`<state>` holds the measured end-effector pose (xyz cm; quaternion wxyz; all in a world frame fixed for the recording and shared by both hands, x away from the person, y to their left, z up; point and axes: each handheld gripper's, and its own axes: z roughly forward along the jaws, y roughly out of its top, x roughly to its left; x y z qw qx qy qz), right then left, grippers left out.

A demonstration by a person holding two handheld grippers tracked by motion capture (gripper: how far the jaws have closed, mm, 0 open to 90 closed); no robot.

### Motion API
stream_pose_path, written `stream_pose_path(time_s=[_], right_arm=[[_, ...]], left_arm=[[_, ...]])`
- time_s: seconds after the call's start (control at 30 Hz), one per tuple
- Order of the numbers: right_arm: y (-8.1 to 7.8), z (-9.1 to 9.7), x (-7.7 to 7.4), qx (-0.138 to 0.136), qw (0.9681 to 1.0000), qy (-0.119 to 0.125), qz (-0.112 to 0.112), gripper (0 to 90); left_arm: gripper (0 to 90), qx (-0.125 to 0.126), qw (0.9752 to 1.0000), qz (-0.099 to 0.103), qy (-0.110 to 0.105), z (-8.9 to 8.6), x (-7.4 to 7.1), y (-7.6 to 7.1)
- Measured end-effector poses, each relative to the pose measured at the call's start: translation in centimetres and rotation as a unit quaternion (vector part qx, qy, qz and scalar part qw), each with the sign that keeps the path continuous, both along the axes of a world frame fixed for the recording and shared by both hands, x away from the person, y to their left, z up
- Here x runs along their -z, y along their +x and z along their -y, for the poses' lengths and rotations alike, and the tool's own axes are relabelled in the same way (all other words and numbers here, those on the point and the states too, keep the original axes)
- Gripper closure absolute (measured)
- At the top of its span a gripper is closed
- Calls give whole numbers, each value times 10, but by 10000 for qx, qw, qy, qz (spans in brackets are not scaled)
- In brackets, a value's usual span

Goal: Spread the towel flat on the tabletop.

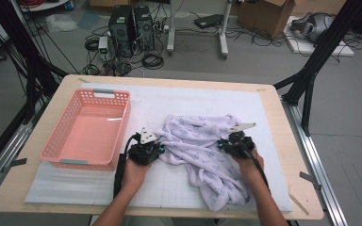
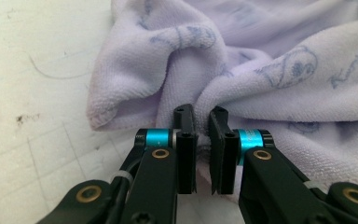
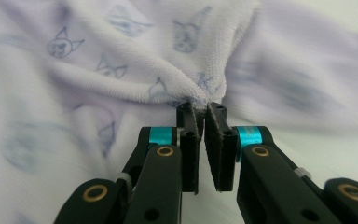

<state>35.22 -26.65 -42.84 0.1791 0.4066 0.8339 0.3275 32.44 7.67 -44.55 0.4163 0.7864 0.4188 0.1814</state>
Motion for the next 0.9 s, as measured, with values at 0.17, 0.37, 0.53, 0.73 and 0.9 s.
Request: stream_pose_path(time_s=[0.17, 0.37, 0.53, 0.73, 0.9], right_arm=[[10, 21, -3, 556, 9963, -548, 370, 846], [31, 18, -17, 950, 9914, -384, 815, 846], [35, 15, -22, 1017, 9906, -192, 890, 807], [15, 33, -26, 1032, 9902, 247, 904, 673], [-7, 52, -29, 977, 9905, 460, 849, 623]], left_arm=[[830, -96, 9997, 160, 132, 19, -13, 30], [830, -532, 9983, 224, -44, 21, -15, 63], [644, -446, 9976, 259, -452, 22, -14, 57], [454, -73, 9973, 395, -621, 17, -13, 31], [434, 173, 9970, 447, -615, 13, -13, 13]])
